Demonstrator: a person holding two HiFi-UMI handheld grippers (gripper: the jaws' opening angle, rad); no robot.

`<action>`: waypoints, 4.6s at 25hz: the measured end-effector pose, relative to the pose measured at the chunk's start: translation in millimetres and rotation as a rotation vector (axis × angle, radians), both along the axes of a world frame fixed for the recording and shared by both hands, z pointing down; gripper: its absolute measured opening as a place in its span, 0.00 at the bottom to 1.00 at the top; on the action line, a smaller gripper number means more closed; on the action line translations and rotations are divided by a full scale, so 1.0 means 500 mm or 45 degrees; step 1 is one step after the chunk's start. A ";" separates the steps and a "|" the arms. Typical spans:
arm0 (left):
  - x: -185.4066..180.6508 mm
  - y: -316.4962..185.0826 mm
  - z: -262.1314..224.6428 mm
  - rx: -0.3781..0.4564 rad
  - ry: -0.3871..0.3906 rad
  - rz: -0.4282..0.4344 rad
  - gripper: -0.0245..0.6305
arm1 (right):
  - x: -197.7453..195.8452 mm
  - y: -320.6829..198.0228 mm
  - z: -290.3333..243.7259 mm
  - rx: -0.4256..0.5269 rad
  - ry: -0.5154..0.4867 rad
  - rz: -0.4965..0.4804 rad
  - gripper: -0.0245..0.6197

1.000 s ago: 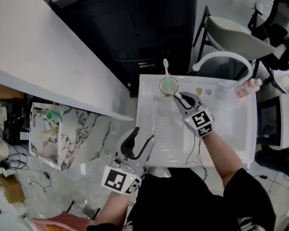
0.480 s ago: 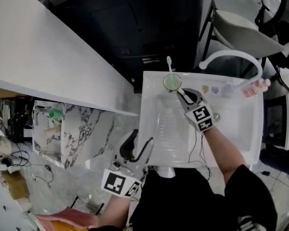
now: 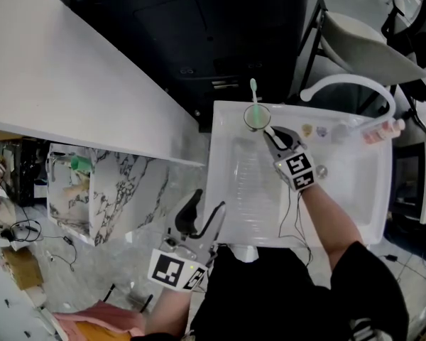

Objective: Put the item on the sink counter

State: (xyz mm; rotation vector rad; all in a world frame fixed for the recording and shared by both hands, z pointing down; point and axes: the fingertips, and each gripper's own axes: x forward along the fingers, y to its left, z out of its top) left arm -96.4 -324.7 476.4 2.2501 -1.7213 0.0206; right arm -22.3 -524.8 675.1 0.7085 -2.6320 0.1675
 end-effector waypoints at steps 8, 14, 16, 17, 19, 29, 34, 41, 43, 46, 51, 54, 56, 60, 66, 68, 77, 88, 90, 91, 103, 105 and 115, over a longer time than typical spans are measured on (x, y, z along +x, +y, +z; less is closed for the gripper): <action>-0.014 -0.001 0.000 -0.009 0.001 -0.013 0.34 | -0.006 -0.011 0.007 0.025 -0.001 0.009 0.13; -0.022 0.005 0.005 -0.010 -0.004 -0.011 0.34 | -0.014 -0.018 0.009 0.026 0.004 0.019 0.13; -0.025 0.008 0.006 -0.008 -0.001 -0.011 0.34 | -0.016 -0.017 0.012 0.030 0.011 0.020 0.13; -0.026 0.009 0.006 -0.007 0.001 -0.012 0.34 | -0.016 -0.017 0.015 0.028 0.018 0.022 0.14; -0.030 0.014 0.006 -0.013 0.003 -0.012 0.34 | -0.013 -0.015 0.021 0.018 0.035 0.030 0.15; -0.041 0.037 -0.005 0.005 0.001 0.000 0.34 | 0.003 -0.016 0.028 -0.046 0.045 0.106 0.26; -0.041 0.047 -0.014 0.025 0.012 0.019 0.34 | 0.013 -0.005 0.004 -0.020 0.044 0.129 0.27; -0.029 0.064 -0.036 0.073 0.030 0.080 0.34 | 0.038 0.029 -0.079 0.053 0.006 0.170 0.28; -0.030 0.074 -0.042 0.085 0.034 0.099 0.34 | 0.040 0.046 -0.122 0.082 -0.033 0.183 0.28; -0.032 0.092 -0.053 0.101 0.039 0.128 0.34 | 0.037 0.084 -0.195 0.132 -0.101 0.195 0.28; -0.039 0.126 -0.086 0.160 0.052 0.171 0.34 | 0.029 0.174 -0.314 0.182 -0.195 0.225 0.29; -0.042 0.152 -0.101 0.184 0.054 0.197 0.34 | 0.026 0.236 -0.370 0.218 -0.233 0.227 0.29; -0.043 0.171 -0.111 0.200 0.057 0.213 0.34 | 0.024 0.281 -0.400 0.231 -0.249 0.224 0.30; -0.045 0.208 -0.126 0.225 0.064 0.255 0.34 | 0.028 0.362 -0.434 0.272 -0.238 0.228 0.30; -0.038 0.270 -0.141 0.261 0.071 0.341 0.34 | 0.030 0.484 -0.490 0.305 -0.325 0.286 0.31; -0.034 0.293 -0.144 0.265 0.071 0.373 0.34 | 0.037 0.520 -0.504 0.320 -0.343 0.309 0.31; -0.025 0.365 -0.149 0.270 0.089 0.520 0.34 | 0.047 0.651 -0.534 0.308 -0.359 0.439 0.31; 0.011 0.397 -0.149 0.251 0.123 0.582 0.34 | 0.062 0.721 -0.560 0.352 -0.372 0.426 0.31; 0.026 0.400 -0.152 0.254 0.121 0.579 0.34 | 0.072 0.729 -0.561 0.303 -0.376 0.442 0.31; 0.034 0.402 -0.153 0.256 0.116 0.574 0.34 | 0.079 0.732 -0.564 0.295 -0.381 0.439 0.31; 0.151 0.483 -0.191 0.277 0.075 0.319 0.34 | 0.163 0.803 -0.603 0.326 -0.482 0.146 0.31; 0.182 0.500 -0.191 0.274 0.067 0.294 0.34 | 0.194 0.817 -0.599 0.308 -0.498 0.135 0.31; 0.255 0.562 -0.177 0.252 0.036 0.217 0.34 | 0.268 0.869 -0.578 0.237 -0.531 0.100 0.30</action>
